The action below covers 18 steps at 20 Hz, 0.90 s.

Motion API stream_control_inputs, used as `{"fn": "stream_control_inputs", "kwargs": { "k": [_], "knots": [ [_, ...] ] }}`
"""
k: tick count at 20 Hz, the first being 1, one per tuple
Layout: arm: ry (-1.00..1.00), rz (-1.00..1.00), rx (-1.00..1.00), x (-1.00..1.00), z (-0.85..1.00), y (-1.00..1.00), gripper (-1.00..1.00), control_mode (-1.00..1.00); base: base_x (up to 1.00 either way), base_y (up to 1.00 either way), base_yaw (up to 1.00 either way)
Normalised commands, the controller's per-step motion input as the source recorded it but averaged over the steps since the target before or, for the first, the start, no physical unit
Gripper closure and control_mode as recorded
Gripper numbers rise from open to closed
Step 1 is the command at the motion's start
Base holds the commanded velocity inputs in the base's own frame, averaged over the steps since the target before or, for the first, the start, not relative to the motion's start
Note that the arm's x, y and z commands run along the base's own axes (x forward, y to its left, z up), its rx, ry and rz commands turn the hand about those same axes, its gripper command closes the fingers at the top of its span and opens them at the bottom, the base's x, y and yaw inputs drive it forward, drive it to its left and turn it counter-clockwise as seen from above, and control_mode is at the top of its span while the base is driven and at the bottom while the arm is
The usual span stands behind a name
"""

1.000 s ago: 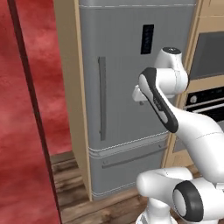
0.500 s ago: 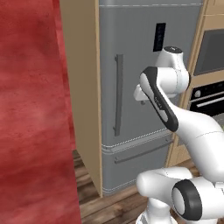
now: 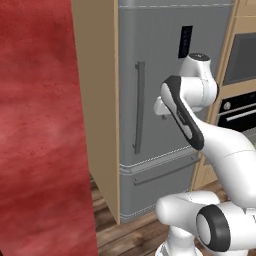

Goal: Retrieve the butter from the fridge and place it on a plate on the dining table. Then retrieve the butter knife by the fridge and place it near the plate.

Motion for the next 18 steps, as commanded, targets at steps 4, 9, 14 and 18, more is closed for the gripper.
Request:
{"fn": "stream_control_inputs", "kwargs": {
  "k": [4,9,14,18],
  "knots": [
    [0.0,0.0,0.0,0.0,0.0,0.0,-1.0,1.0,0.05,0.18,0.0],
    [-0.17,-0.01,0.0,0.1,-0.13,0.06,-1.0,-1.0,0.0,0.0,0.0],
    [-0.13,0.0,0.0,0.62,-0.06,0.27,-1.0,-1.0,0.0,0.0,0.0],
    [0.0,0.0,0.0,0.96,-0.08,0.27,-1.0,-1.0,0.0,0.0,0.0]
  ]
}}
